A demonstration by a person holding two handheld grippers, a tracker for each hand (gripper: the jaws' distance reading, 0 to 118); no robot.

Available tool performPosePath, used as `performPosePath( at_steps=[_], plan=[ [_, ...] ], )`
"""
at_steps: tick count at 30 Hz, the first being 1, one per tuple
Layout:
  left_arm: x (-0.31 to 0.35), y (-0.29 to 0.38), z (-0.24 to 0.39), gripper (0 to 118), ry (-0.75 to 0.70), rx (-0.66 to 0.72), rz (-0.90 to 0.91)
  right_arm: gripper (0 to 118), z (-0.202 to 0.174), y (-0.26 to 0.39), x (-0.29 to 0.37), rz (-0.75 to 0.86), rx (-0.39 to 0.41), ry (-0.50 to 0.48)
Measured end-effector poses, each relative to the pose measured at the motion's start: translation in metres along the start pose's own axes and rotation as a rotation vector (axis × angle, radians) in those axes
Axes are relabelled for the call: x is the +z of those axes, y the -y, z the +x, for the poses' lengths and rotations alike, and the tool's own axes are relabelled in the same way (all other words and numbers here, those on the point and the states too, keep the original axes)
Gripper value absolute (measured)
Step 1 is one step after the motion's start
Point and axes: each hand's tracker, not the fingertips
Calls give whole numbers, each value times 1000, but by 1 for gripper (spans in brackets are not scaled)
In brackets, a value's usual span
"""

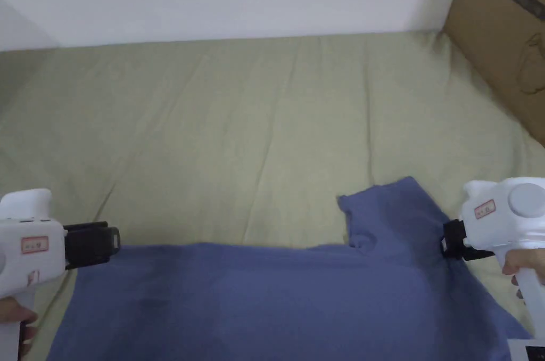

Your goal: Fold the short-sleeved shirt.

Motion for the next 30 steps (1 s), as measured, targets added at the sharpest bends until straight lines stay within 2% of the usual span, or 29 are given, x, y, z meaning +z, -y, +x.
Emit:
performPosePath(
  at_steps=[3, 5, 6, 7, 8, 9, 10, 11, 16, 21, 25, 30],
  plan=[
    [-32, -9, 2, 103, 34, -4, -56, 1, -1, 2, 8, 6, 13, -3],
    [-58, -10, 8, 103, -17, -11, -145, 1, -2, 3, 13, 14, 28, -6],
    [-72, -8, 10, 97, -31, -45, -177, 1, -3, 3, 15, 19, 29, -6],
    [-83, -4, 13, 52, -38, -59, -199, 1, -3, 1, 17, 20, 27, -8],
    [-91, 1, 15, 37, -28, -61, -213, 1, -3, 1, 18, 22, 26, -11],
    [-95, 6, 18, 30, -57, -52, -202, 1, -3, 0, 19, 22, 24, -14],
    [-83, 5, 17, 6, -75, -15, -143, 1, -3, 0, 22, 22, 22, -21],
    [-76, 3, 18, 2, -37, 6, -130, 1, -3, -1, 25, 26, 26, -24],
    [-56, 4, 20, 2, -31, -94, -137, 1, -4, 2, 51, 59, 58, -31],
    [10, 6, 11, 2, 13, -112, -60, 1, -6, 23, 101, 127, 107, -39],
    [70, 29, -6, 2, 44, -125, -8, 1, -3, 67, 142, 161, 128, -49],
    [121, 88, -26, 2, 64, -136, -14, 1, -1, 154, 171, 136, 152, -73]
  ],
)
